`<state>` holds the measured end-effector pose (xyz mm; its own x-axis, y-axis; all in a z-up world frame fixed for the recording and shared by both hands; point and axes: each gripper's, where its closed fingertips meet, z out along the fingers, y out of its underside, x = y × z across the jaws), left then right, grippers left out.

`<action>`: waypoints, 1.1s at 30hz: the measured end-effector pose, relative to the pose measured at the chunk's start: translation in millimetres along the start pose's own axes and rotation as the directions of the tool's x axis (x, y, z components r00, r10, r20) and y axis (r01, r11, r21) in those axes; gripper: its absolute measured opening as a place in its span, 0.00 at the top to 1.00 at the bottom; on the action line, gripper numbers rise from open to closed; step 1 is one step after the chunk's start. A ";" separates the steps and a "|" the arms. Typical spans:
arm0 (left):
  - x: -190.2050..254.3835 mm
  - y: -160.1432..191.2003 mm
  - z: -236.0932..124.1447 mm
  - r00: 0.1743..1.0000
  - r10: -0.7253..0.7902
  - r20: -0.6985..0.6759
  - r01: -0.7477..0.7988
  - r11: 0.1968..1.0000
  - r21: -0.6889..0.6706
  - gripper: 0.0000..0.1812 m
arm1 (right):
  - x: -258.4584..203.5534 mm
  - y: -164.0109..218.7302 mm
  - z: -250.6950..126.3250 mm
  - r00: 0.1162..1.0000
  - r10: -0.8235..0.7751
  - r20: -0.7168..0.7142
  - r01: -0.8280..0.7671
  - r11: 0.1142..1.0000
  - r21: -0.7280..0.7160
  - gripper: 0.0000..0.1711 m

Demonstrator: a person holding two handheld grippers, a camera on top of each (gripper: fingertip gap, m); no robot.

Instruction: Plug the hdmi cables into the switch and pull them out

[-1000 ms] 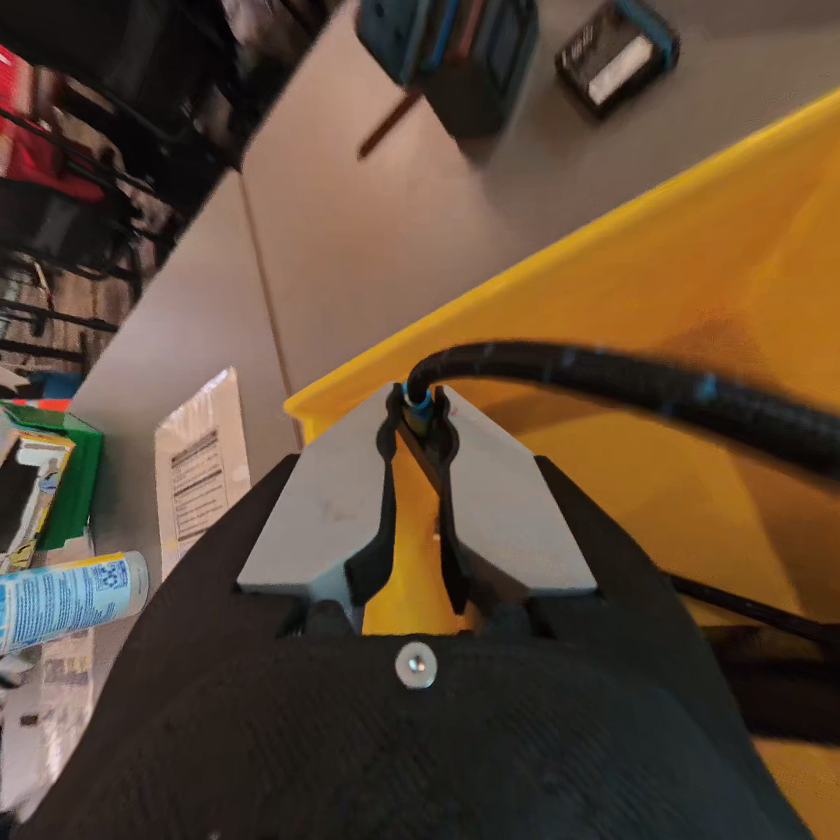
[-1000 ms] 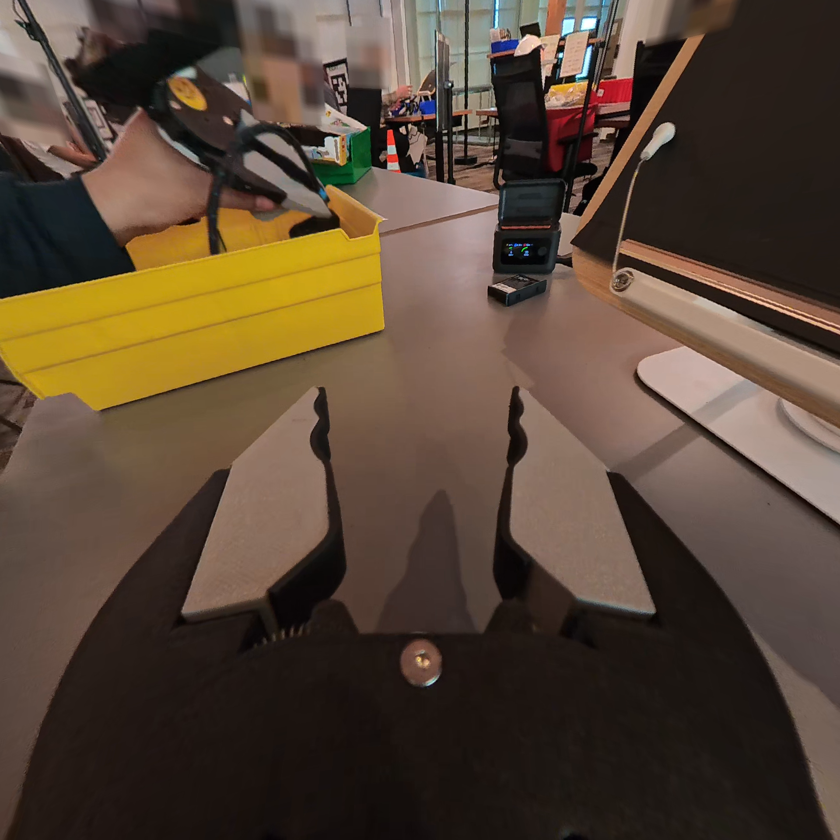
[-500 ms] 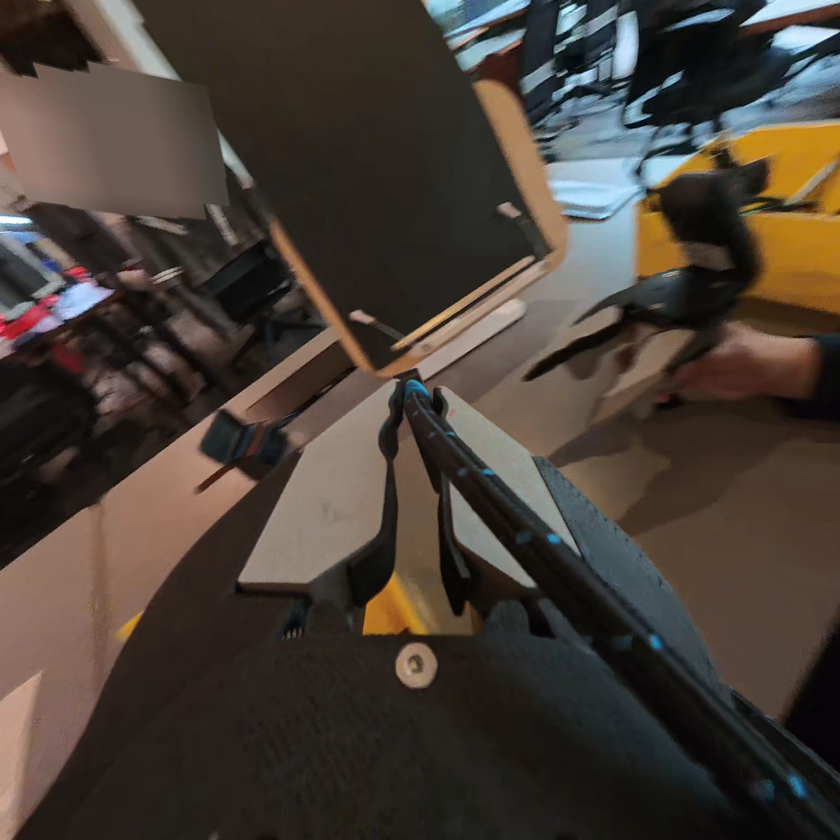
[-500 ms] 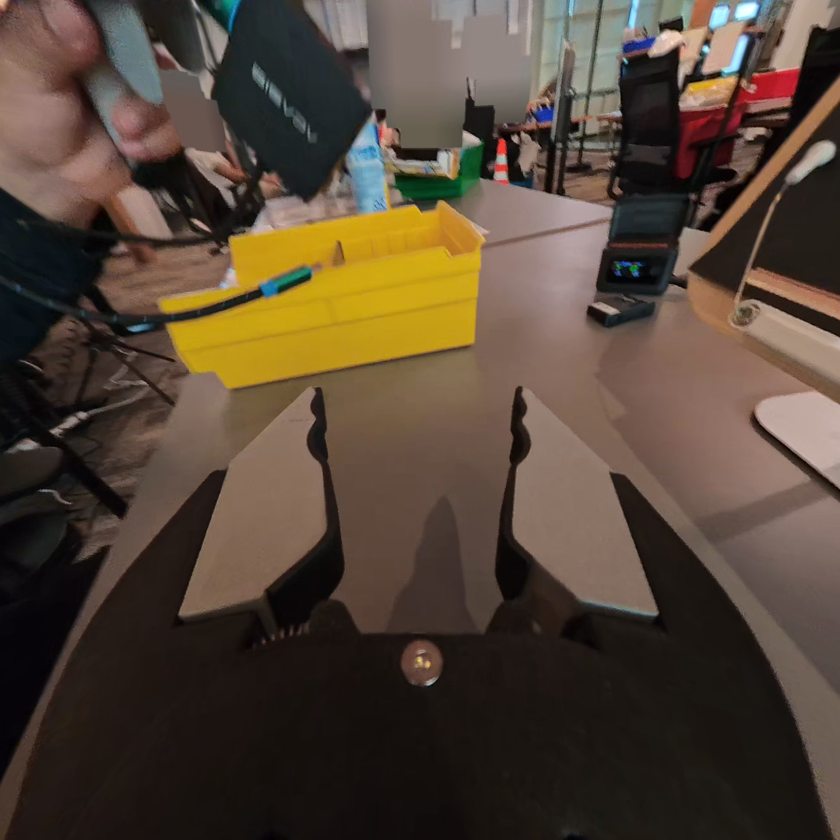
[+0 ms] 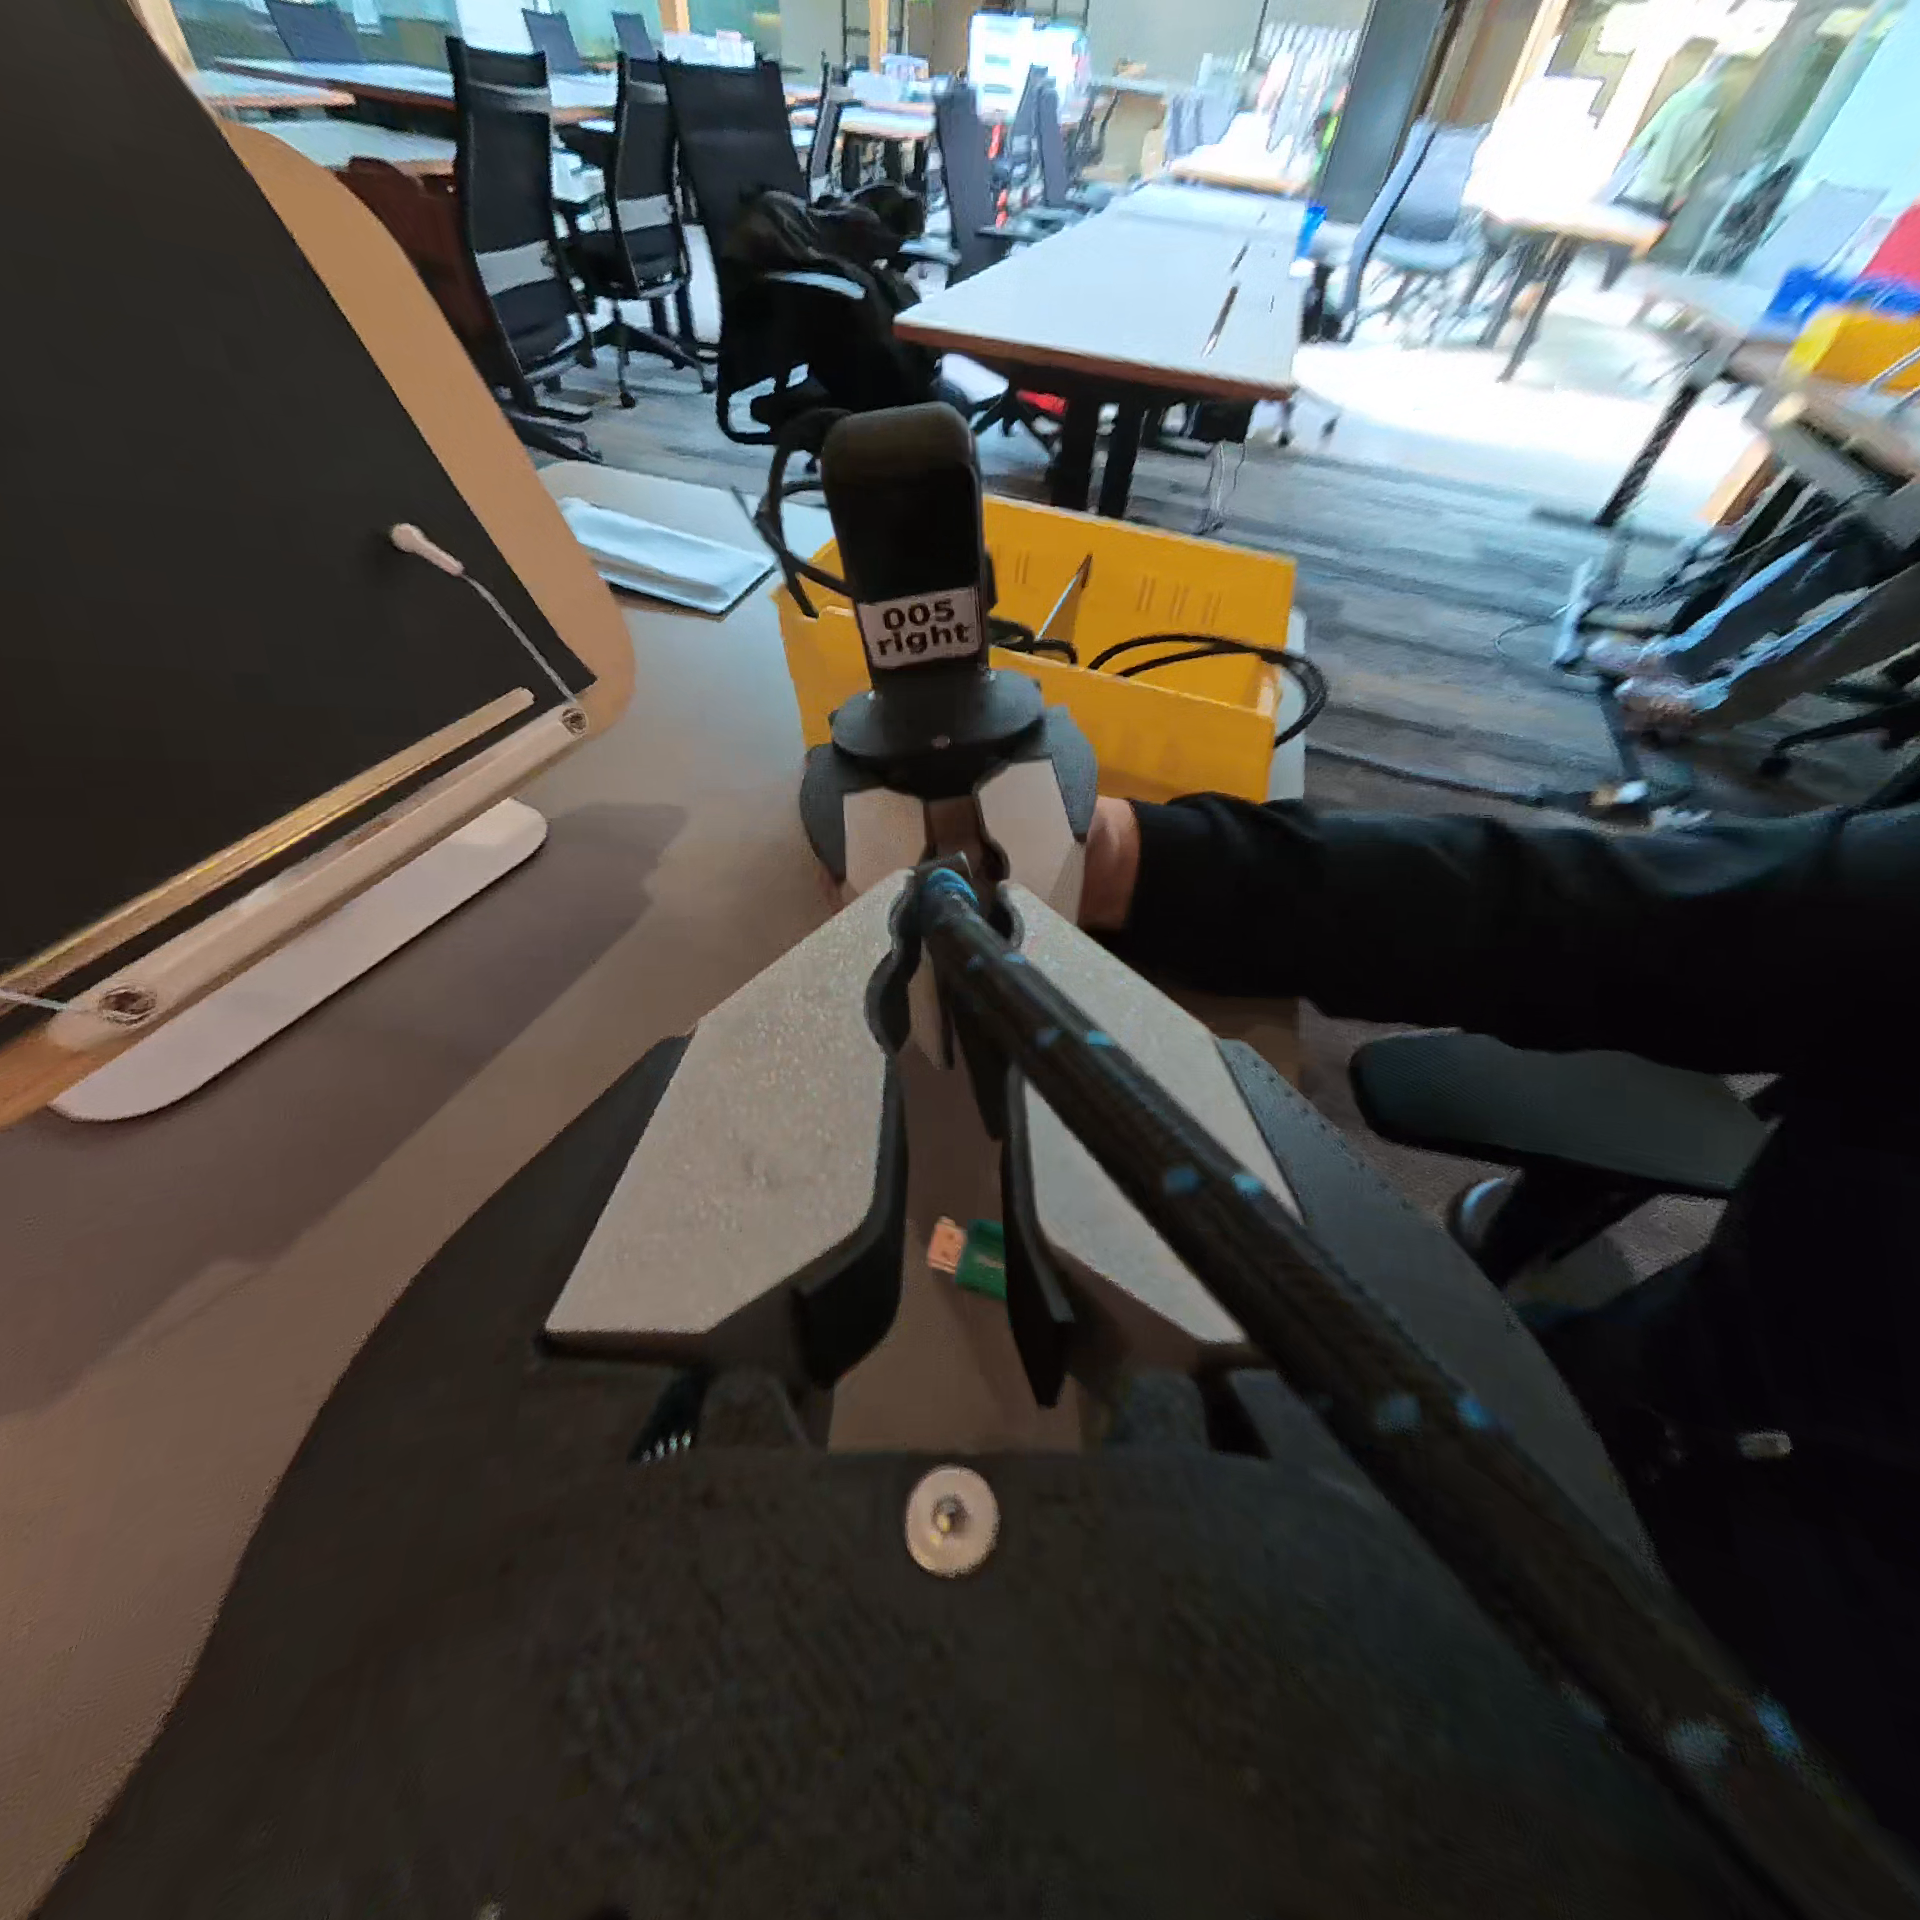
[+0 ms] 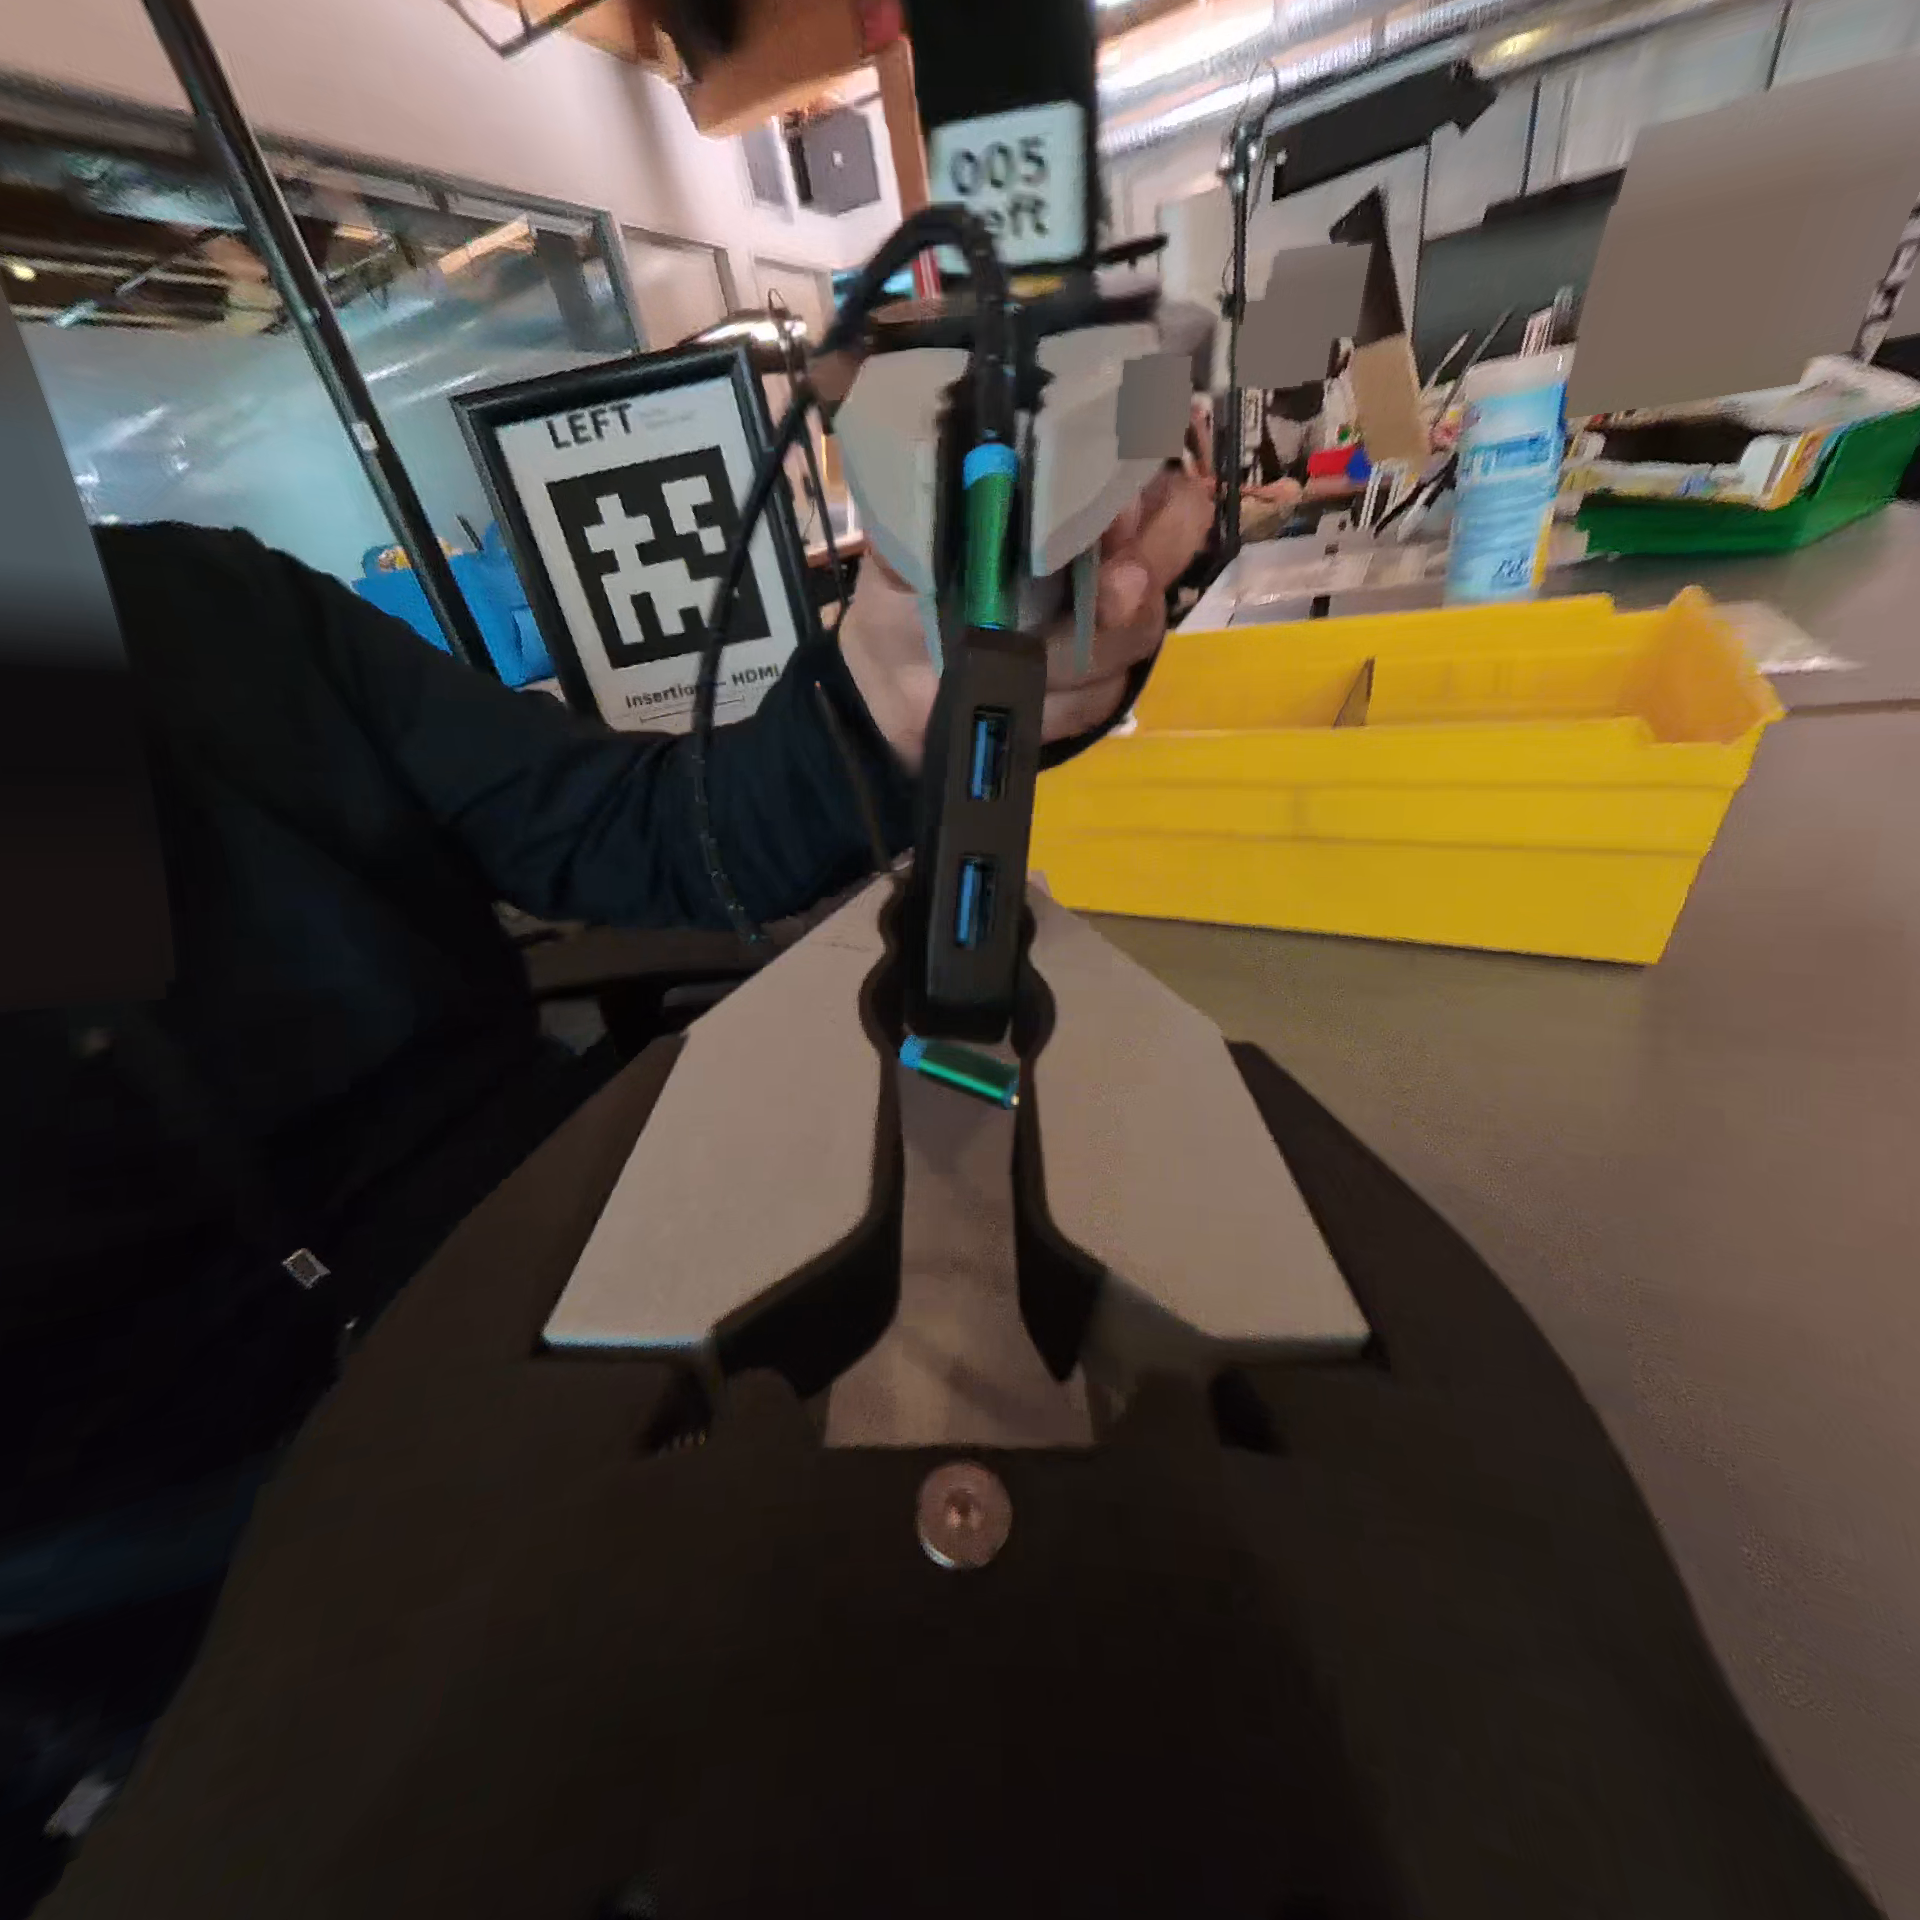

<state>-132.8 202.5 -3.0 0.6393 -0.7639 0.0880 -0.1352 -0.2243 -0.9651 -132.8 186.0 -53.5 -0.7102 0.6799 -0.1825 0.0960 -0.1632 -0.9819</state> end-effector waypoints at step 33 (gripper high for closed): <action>-97.5 68.5 41.3 0.532 0.603 0.595 -0.512 0.788 -0.342 0.93 | 90.6 18.2 -56.8 0.861 0.391 -0.327 -0.316 0.912 0.260 0.69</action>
<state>-173.2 286.6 -87.9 0.7084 -0.1817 -0.6820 -0.6925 0.0074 -0.7214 -155.8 285.3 -90.8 -0.3458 0.7548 -0.5574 0.1303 -0.5497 -0.8252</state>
